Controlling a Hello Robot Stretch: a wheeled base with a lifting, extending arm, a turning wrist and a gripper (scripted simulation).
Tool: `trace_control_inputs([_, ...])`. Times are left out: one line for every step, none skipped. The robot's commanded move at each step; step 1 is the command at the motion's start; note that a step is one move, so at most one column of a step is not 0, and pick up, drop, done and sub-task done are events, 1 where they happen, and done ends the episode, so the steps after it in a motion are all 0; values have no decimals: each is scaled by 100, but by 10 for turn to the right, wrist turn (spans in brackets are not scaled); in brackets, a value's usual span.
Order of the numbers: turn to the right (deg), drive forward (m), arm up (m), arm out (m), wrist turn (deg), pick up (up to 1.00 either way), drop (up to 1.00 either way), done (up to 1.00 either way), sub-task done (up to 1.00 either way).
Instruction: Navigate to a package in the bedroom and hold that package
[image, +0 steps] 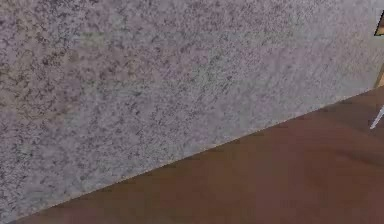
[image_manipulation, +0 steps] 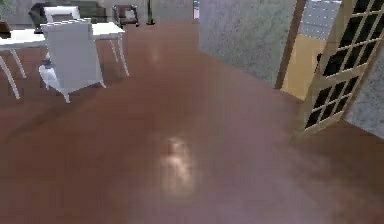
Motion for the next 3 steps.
trace_control_inputs([450, 0, 0, 0, 0, 0, 0, 0, 0])
trace_control_inputs([450, 0, 0, 0, 0, 0, 0, 0, 0])
trace_control_inputs([210, 0, 0, 0, 0, 0, 0, 0, 0])
